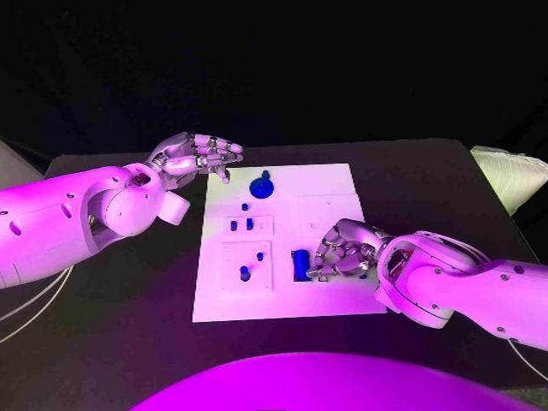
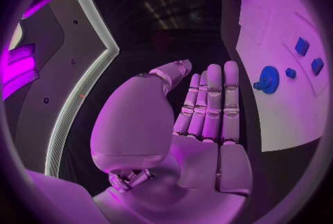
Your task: Assemble the parts on the task board
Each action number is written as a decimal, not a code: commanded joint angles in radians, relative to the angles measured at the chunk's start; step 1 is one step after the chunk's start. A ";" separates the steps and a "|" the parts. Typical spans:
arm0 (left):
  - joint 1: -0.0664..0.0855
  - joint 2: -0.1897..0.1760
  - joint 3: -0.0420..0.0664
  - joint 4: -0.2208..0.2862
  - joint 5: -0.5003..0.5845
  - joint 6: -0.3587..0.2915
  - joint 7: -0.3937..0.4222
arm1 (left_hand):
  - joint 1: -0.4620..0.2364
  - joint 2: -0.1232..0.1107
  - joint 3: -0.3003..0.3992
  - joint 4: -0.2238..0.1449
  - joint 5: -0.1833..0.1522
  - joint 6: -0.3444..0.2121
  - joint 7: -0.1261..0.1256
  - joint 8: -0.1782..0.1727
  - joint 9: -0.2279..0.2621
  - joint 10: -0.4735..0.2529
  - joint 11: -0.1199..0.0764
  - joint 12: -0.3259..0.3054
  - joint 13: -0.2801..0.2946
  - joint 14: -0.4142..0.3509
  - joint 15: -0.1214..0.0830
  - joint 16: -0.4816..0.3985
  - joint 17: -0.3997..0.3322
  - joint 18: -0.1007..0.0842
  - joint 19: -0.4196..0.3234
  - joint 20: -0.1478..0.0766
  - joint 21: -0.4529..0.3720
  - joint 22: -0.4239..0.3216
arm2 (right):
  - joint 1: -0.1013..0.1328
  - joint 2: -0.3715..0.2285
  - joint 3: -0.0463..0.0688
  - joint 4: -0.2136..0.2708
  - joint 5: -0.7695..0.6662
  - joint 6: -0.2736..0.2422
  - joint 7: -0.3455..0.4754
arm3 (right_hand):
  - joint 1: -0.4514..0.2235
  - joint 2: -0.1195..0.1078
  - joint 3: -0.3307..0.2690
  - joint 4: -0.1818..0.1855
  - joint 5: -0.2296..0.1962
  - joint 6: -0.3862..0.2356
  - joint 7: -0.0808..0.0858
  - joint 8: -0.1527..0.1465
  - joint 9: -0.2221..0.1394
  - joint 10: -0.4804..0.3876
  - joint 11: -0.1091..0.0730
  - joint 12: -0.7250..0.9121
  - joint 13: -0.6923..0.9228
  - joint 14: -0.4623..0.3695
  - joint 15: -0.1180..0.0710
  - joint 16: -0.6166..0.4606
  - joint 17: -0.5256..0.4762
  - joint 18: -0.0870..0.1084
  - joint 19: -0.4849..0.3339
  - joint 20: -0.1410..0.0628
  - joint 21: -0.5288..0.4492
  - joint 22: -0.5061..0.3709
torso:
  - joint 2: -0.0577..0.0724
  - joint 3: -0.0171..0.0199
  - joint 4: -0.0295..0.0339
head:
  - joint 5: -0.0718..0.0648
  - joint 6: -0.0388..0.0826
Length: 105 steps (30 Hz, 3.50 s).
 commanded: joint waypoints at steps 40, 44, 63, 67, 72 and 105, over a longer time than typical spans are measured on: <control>0.000 -0.004 0.001 0.003 0.002 0.014 0.003 | 0.001 0.012 -0.001 0.002 0.004 -0.007 0.001 0.005 -0.002 -0.007 0.000 0.007 0.000 -0.002 0.003 -0.003 0.000 0.014 0.006 -0.001 -0.007 -0.001 | 0.015 -0.101 0.000 0.025 0.124 -0.119 0.213 | -0.006 0.002 0.038 -0.003 0.023 -0.136 0.041 -0.046 0.012 0.100 0.030 0.010 0.257 0.100 0.022 0.006 0.243 -0.011 0.071 0.012 -0.011 0.216 | -0.001 -0.0004 -0.0023 | -0.003 0.000; 0.000 -0.002 0.001 0.003 0.003 0.012 0.004 | 0.000 0.012 -0.001 0.003 0.004 -0.008 0.001 0.005 -0.002 -0.008 0.000 0.008 0.000 -0.002 0.003 -0.003 0.000 0.014 0.007 -0.001 -0.008 -0.002 | 0.034 -0.162 0.000 0.022 0.108 -0.103 0.202 | 0.000 -0.001 0.040 -0.003 0.023 -0.141 0.045 -0.057 0.008 0.100 0.034 0.010 0.257 0.099 0.025 0.005 0.242 -0.011 0.071 0.015 -0.011 0.216 | -0.001 -0.0016 -0.0014 | -0.012 0.000; 0.000 0.001 0.000 0.007 0.003 0.013 0.005 | 0.000 0.012 -0.001 0.004 0.004 -0.008 0.001 0.006 -0.002 -0.009 0.001 0.009 0.000 -0.002 0.003 -0.003 0.000 0.014 0.007 -0.001 -0.008 -0.002 | -0.005 -0.269 -0.018 0.023 -0.135 -0.034 0.048 | -0.027 -0.019 0.018 0.002 0.004 -0.123 0.054 -0.095 -0.022 0.090 0.043 -0.012 0.246 0.097 0.035 0.000 0.231 -0.008 0.066 0.028 -0.028 0.211 | 0.000 0.0012 -0.0018 | -0.025 0.000; 0.000 0.001 0.000 0.007 0.003 0.013 0.005 | 0.000 0.012 -0.001 0.004 0.004 -0.008 0.001 0.006 -0.002 -0.009 0.001 0.009 0.000 -0.002 0.003 -0.003 0.000 0.014 0.007 -0.001 -0.008 -0.002 | -0.019 -0.253 -0.020 0.018 -0.162 -0.025 0.017 | -0.043 -0.021 0.009 0.003 0.001 -0.112 0.051 -0.096 -0.026 0.090 0.041 -0.015 0.245 0.096 0.033 0.000 0.229 -0.008 0.067 0.028 -0.027 0.212 | 0.000 0.0010 -0.0004 | -0.028 0.000; 0.000 0.001 0.000 0.007 0.003 0.015 0.004 | 0.000 0.012 -0.001 0.004 0.004 -0.008 0.001 0.006 -0.002 -0.009 0.001 0.009 0.000 -0.002 0.003 -0.003 0.000 0.014 0.007 -0.001 -0.008 -0.002 | -0.032 -0.226 -0.020 0.011 -0.193 -0.021 -0.020 | -0.048 -0.021 0.007 0.003 0.001 -0.109 0.050 -0.097 -0.027 0.090 0.040 -0.013 0.246 0.097 0.033 0.001 0.232 -0.008 0.068 0.028 -0.025 0.213 | 0.001 0.0000 0.0006 | -0.028 0.000; 0.000 -0.005 0.000 0.010 0.002 0.020 0.000 | 0.000 0.013 -0.001 0.005 0.004 -0.008 0.001 0.008 -0.002 -0.010 0.000 0.013 0.001 -0.002 0.003 -0.003 0.000 0.014 0.008 -0.001 -0.010 -0.003 | -0.080 -0.103 -0.020 -0.026 -0.406 0.030 -0.136 | 0.092 -0.043 0.219 -0.009 0.110 -0.060 0.041 -0.143 -0.080 0.092 0.031 -0.009 0.248 0.099 0.024 0.004 0.241 -0.011 0.073 0.018 -0.014 0.221 | 0.000 0.0002 0.0004 | -0.019 0.000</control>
